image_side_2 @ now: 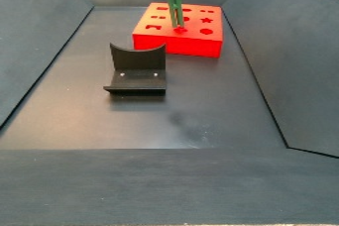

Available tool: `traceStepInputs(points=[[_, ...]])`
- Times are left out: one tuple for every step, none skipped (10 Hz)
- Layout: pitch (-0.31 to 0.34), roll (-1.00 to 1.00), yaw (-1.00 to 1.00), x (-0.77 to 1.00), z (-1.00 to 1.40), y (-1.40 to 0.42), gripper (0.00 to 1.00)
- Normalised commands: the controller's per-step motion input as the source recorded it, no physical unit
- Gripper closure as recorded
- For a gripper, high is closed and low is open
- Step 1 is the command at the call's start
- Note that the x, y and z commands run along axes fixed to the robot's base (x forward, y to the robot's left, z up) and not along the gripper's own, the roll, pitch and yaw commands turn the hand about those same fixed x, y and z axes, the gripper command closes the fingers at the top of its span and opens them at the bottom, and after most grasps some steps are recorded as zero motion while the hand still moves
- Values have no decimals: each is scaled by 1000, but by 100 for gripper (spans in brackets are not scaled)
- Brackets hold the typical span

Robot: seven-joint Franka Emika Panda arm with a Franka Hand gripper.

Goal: Pick up the 3 prong object. Move up. Place the 3 prong object on the fixture. Regrasp the 3 prong object. Move to above the board. Insert the 3 prong object.
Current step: Insert the 3 prong object.

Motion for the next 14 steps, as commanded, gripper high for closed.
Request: traceStepInputs(points=[[-31,0,0,0,-89,-49,100],[0,11,40,0,-91,0,100],[0,0,131,20,-29,49,100],[0,0,157,0,0,94,100],[-7,0,129,0,0,74,100],[-14,0,126,0,0,14,100],[-39,0,86,0,-69,0,100],[-93,16,77,-60,-191,0,100],[-89,29,66,-60,-197,-29,100],[-61,23,43,-54,-106,-14,100],[-36,9,31,0,-83,0,100],[-34,16,34,0,-106,-23,100],[-44,19,3,-29,-80,-91,100],[-26,6,0,-31,0,-49,100]])
